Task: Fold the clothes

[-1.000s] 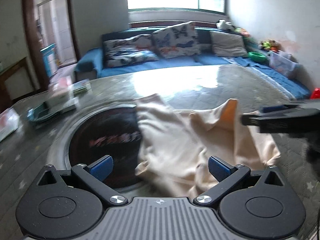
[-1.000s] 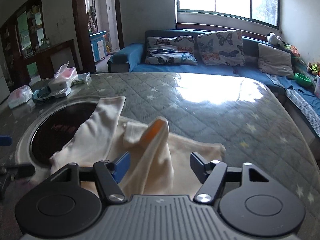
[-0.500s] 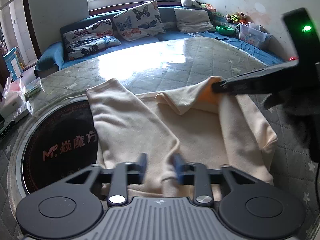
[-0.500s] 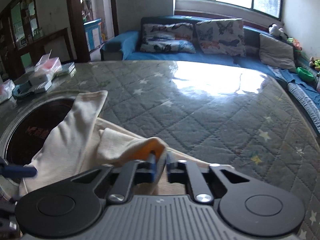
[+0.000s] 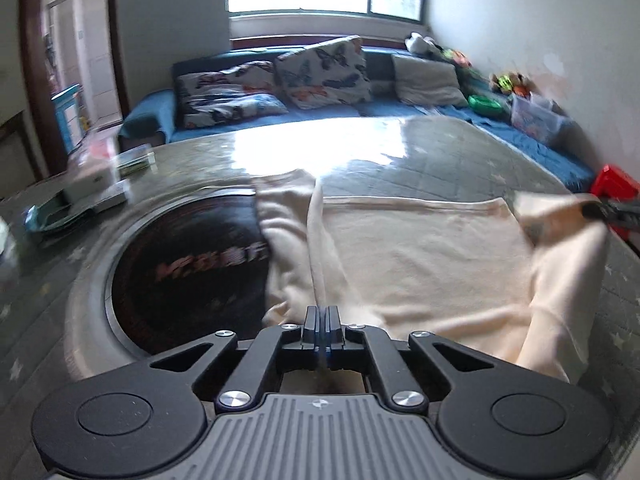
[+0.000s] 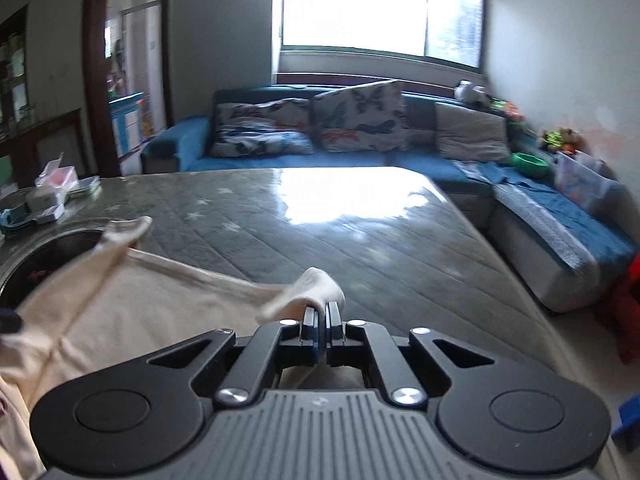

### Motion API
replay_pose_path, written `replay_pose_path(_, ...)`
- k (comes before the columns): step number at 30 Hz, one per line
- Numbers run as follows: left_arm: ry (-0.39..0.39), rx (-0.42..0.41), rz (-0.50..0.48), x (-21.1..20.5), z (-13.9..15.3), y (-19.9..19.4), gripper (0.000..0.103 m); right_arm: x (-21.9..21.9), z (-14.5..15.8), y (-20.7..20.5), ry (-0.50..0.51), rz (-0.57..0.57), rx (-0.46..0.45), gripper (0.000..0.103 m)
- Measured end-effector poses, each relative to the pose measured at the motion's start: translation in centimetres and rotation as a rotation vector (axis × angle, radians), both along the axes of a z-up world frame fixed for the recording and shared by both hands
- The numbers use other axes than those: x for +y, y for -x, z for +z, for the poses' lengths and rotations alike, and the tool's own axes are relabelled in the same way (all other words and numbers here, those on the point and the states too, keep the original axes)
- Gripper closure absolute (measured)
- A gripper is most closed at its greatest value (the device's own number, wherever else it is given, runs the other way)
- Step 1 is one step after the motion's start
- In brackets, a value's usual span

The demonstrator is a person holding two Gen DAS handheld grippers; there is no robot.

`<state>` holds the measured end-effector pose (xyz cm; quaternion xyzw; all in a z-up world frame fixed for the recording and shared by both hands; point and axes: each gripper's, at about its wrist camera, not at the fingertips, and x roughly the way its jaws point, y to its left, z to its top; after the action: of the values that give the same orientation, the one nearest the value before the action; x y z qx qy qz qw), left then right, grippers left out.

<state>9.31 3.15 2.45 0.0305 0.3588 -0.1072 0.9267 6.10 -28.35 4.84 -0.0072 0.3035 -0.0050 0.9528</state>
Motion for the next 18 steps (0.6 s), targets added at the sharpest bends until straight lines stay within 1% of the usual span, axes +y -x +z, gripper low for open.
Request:
replay_pose_path(5, 0.021, 0.055, 0.063, 2.8, -1.0, 3.2, 0.103, -2.9, -1.1, 4.6, -0.034, -0.099, 0.025, 0.100)
replay_pose_path(7, 0.029, 0.077, 0.088, 3.9, -1.4, 4.4, 0.103, -3.7, -2.1, 5.8, -0.032, -0.127, 0.072, 0.100)
replay_pose_path(10, 0.037, 0.111, 0.120, 5.2, -1.9, 5.7, 0.103, -4.9, -4.1, 7.0, -0.022, -0.177, 0.134, 0.094)
replay_pose_path(12, 0.026, 0.108, 0.123, 5.1, -1.7, 5.6, 0.101, -5.7, -4.7, 7.6, -0.026, -0.205, 0.156, 0.081)
replay_pose_path(13, 0.021, 0.106, 0.124, 5.0, -1.5, 5.5, 0.099, -5.9, -4.8, 7.6, -0.028, -0.213, 0.161, 0.079)
replay_pose_path(14, 0.017, 0.092, 0.117, 4.7, -1.2, 5.3, 0.098, -5.9, -4.8, 7.6, -0.023, -0.216, 0.157, 0.074)
replay_pose_path(15, 0.014, 0.078, 0.109, 4.3, -0.9, 5.0, 0.095, -5.9, -4.6, 7.6, -0.014, -0.220, 0.149, 0.068)
replay_pose_path(17, 0.002, 0.051, 0.088, 3.1, -0.4, 4.3, 0.080, -5.4, -4.2, 7.4, 0.011, -0.213, 0.134, 0.063)
replay_pose_path(18, -0.004, 0.036, 0.076, 2.3, -0.1, 3.8, 0.066, -5.1, -4.0, 7.0, 0.026, -0.204, 0.125, 0.058)
